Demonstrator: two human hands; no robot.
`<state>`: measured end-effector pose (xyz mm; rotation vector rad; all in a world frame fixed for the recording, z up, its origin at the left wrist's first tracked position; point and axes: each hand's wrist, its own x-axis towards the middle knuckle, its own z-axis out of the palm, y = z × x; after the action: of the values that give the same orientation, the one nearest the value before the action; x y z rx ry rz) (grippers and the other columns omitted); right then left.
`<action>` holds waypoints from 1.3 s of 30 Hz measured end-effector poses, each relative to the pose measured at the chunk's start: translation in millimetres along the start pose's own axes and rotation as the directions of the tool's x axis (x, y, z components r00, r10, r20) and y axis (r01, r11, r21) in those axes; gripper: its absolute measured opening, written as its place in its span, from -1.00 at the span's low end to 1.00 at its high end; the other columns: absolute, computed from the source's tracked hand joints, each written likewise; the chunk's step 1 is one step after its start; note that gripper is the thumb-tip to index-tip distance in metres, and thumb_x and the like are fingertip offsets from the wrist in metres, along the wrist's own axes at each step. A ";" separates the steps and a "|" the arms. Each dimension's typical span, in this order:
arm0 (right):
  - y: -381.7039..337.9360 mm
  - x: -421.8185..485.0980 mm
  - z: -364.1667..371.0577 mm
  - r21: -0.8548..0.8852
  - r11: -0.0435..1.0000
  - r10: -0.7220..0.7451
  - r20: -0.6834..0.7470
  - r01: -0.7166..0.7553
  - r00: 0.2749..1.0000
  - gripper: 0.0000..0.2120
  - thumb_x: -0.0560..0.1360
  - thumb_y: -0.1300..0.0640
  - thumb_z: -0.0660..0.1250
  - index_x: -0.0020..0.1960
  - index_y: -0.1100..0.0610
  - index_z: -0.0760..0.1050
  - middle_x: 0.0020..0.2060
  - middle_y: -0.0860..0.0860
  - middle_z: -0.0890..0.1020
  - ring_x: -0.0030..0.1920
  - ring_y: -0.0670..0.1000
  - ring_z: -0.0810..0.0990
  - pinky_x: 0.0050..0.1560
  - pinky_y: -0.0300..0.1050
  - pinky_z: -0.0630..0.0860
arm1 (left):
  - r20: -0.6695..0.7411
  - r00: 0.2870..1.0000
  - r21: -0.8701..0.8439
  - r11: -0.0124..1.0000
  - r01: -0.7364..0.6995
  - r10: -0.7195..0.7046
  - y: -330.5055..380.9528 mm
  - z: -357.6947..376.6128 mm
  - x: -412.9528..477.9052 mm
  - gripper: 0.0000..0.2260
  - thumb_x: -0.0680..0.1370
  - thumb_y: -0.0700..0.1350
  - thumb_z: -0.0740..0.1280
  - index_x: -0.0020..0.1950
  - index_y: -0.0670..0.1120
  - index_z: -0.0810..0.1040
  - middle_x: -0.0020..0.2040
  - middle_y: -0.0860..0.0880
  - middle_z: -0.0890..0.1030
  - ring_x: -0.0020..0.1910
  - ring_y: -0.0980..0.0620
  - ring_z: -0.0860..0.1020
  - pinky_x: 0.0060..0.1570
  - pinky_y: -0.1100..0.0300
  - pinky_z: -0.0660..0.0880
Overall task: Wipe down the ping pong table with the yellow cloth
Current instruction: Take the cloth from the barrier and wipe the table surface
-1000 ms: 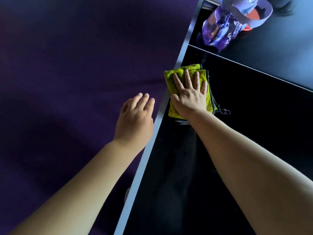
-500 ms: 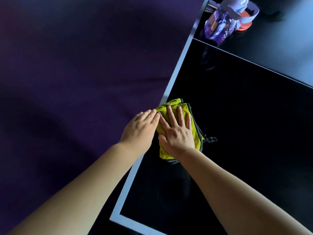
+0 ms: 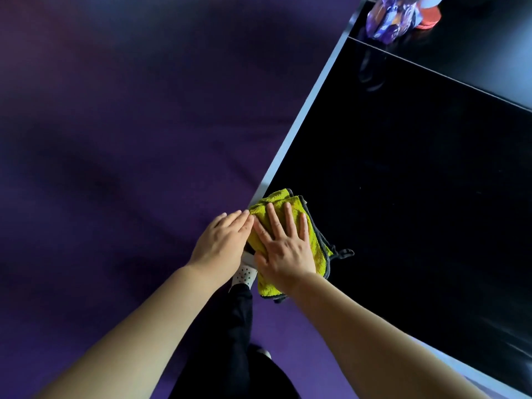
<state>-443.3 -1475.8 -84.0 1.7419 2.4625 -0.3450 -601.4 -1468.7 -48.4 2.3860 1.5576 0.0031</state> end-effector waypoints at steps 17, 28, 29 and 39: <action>71.9 -41.9 -4.0 -0.027 0.983 -0.180 0.016 0.180 0.984 -0.34 0.45 -0.12 0.06 0.56 -0.15 0.12 0.57 0.00 0.12 0.57 0.20 -0.03 0.50 0.30 -0.01 | 0.203 0.979 0.097 0.995 -0.029 0.009 69.4 4.9 -4.2 -0.49 0.59 -0.27 0.01 0.54 -0.18 -0.02 0.55 -0.15 -0.07 0.53 -0.04 -0.07 0.46 0.12 -0.18; 184.8 73.3 -40.0 -0.047 0.999 -0.015 0.007 0.015 1.000 -0.28 0.41 -0.19 -0.04 0.57 -0.19 0.00 0.58 -0.04 -0.01 0.57 0.14 -0.18 0.53 0.23 -0.15 | 0.208 0.977 0.127 0.989 -0.081 0.053 71.1 -12.8 178.8 -0.50 0.60 -0.22 0.03 0.54 -0.18 -0.01 0.55 -0.13 -0.07 0.53 -0.04 -0.07 0.49 0.09 -0.13; 196.0 86.2 -44.1 -0.045 0.999 0.001 -0.005 -0.002 1.000 -0.28 0.41 -0.19 -0.04 0.57 -0.19 0.01 0.58 -0.04 0.00 0.57 0.14 -0.17 0.53 0.23 -0.15 | 0.207 0.976 0.130 0.988 -0.089 0.061 70.2 -14.5 197.6 -0.50 0.60 -0.21 0.03 0.54 -0.18 -0.01 0.55 -0.13 -0.08 0.53 -0.04 -0.08 0.49 0.09 -0.13; 299.8 178.7 -70.5 -0.002 0.970 0.243 -0.069 -0.244 0.968 -0.31 0.44 -0.24 -0.08 0.57 -0.23 -0.03 0.59 -0.06 -0.06 0.57 0.10 -0.20 0.53 0.18 -0.19 | 0.165 0.978 0.105 0.984 -0.145 0.126 69.8 -30.2 346.7 -0.42 0.59 -0.22 0.02 0.54 -0.13 -0.20 0.55 -0.08 -0.19 0.52 0.01 -0.19 0.48 0.08 -0.22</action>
<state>-218.7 -1199.7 -91.2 2.0550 2.2513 -0.2510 -399.8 -1176.7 -56.6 2.5088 1.3555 -0.2491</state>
